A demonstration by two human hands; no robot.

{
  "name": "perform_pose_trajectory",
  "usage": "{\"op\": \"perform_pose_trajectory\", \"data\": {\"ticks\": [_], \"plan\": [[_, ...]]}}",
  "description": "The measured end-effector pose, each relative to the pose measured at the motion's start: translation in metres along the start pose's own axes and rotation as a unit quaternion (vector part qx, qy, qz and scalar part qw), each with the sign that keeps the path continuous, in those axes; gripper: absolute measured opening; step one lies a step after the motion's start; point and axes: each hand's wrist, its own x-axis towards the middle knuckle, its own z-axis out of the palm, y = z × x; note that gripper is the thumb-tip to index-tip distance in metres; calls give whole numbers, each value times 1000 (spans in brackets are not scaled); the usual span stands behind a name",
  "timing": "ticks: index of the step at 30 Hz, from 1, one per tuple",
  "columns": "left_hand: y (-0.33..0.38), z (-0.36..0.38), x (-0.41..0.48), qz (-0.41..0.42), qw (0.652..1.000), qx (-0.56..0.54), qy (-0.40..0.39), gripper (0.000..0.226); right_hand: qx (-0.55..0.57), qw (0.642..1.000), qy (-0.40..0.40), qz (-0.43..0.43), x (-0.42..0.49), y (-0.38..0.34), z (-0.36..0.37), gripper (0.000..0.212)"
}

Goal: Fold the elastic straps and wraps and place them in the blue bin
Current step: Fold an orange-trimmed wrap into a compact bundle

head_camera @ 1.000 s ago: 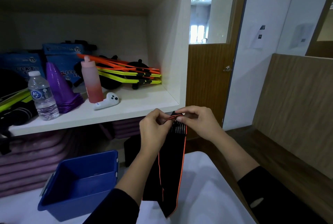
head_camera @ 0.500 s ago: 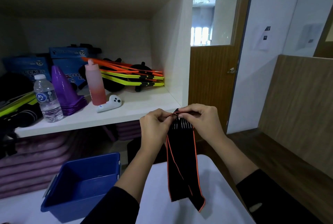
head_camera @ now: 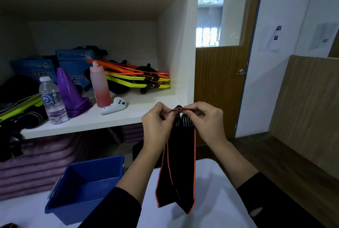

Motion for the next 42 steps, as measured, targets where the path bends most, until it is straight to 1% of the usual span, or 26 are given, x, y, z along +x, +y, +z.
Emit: {"op": "perform_pose_trajectory", "data": {"ticks": [2,4,7,10,11,13,15,16,18,20,22,27,30,33,37,42], "plan": [[-3,-3,-1,-14,1000,-16,-11,17,19,1000,14,14,3,-3,2,12],[-8,-7,-5,-37,997,-57,-40,18,29,999,27,30,7,-5,3,10],[-16,-10,-14,-56,991,-94,-82,29,26,998,33,41,9,-6,2,9],[-19,-7,-19,-75,987,-122,-69,30,25,998,9,50,10,-5,0,10],[-19,-6,-20,-79,987,-126,-61,29,34,997,-11,65,9,-4,-2,15],[-19,-3,-19,-78,988,-123,-47,28,68,987,-72,124,7,2,-9,35],[-21,-2,-17,-73,990,-115,-36,27,122,965,-136,189,1,8,-17,53],[-21,-1,-17,-72,991,-111,-31,26,148,954,-155,211,-4,10,-19,56],[-22,1,-16,-73,992,-98,-21,21,162,947,-161,225,-14,14,-20,51],[-22,2,-18,-72,993,-89,-15,15,138,957,-130,219,-20,17,-17,44],[-22,1,-20,-80,993,-91,-15,14,127,964,-93,216,-22,19,-13,40],[-30,-7,-25,-100,987,-110,-64,38,121,968,-37,216,-23,21,-6,31],[-33,-7,-33,-98,991,-81,-53,42,98,971,-44,213,-28,22,-2,31],[-35,-6,-43,-114,989,-88,-40,39,81,971,-75,211,-44,22,-2,36],[-38,-9,-60,-120,988,-82,-53,38,65,969,-96,216,-70,23,-5,35],[-31,-29,-73,-88,991,-70,-76,39,74,967,-90,227,-84,9,-5,30]]}}
